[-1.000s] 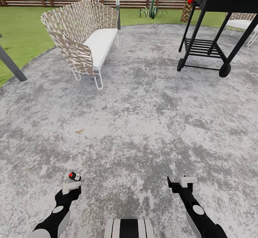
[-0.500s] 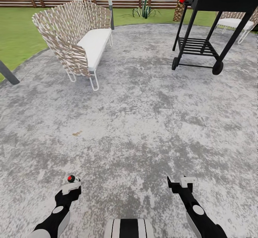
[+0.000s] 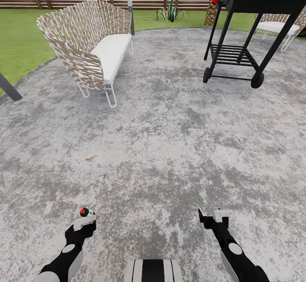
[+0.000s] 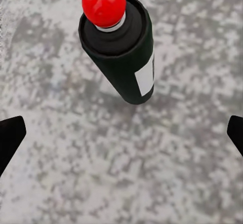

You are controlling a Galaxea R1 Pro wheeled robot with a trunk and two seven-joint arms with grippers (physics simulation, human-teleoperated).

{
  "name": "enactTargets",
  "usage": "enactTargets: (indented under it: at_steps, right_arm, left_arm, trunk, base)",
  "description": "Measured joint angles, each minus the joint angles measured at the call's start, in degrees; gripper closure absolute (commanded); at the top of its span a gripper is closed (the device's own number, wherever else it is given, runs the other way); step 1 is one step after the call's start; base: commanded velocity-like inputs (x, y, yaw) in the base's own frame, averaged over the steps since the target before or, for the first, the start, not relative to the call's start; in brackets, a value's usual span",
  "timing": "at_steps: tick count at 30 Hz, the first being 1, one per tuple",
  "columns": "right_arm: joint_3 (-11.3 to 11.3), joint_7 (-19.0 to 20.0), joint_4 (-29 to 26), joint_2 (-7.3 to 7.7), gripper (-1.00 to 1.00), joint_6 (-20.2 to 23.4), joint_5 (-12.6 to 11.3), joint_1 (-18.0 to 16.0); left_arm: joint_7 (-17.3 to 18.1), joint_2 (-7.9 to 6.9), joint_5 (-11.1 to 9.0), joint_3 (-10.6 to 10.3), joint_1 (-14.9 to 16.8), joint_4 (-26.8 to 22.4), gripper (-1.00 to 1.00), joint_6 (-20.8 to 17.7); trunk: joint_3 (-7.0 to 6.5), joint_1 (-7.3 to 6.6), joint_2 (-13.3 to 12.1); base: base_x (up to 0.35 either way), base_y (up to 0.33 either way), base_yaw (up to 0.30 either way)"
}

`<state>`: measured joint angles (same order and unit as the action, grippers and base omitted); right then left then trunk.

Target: In the garden, pick up the pesticide atomizer on the floor and spray pesticide onto both trees until each tree trunk is fully covered.

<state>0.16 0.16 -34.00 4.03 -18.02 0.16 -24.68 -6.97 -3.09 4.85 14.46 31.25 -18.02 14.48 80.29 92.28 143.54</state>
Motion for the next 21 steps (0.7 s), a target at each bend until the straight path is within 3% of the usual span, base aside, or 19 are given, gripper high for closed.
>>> enactTargets:
  at_steps: [11, 16, 21]
  right_arm:
    - [0.0, 0.0, 0.0, 0.00, -1.00, 0.0, 0.0, 0.0]
    - [0.0, 0.0, 0.0, 0.00, -1.00, 0.0, 0.0, 0.0]
    - [0.0, 0.0, 0.1, 0.00, -1.00, 0.0, 0.0, 0.0]
  left_arm:
    - [0.0, -0.01, 0.0, 0.1, -0.2, -0.1, -1.00, 0.1]
    - [0.1, 0.00, 0.1, 0.0, -0.5, 0.0, -1.00, 5.3]
    - [0.3, -0.01, 0.7, 0.0, -0.5, 0.2, -1.00, 7.1]
  trunk:
    - [2.01, 0.23, 0.1]
    - [2.35, 0.23, 0.1]
    - [2.48, 0.23, 0.1]
  base:
    - [0.000, 0.000, 0.000]
    - [0.000, 0.000, 0.000]
    - [0.000, 0.000, 0.000]
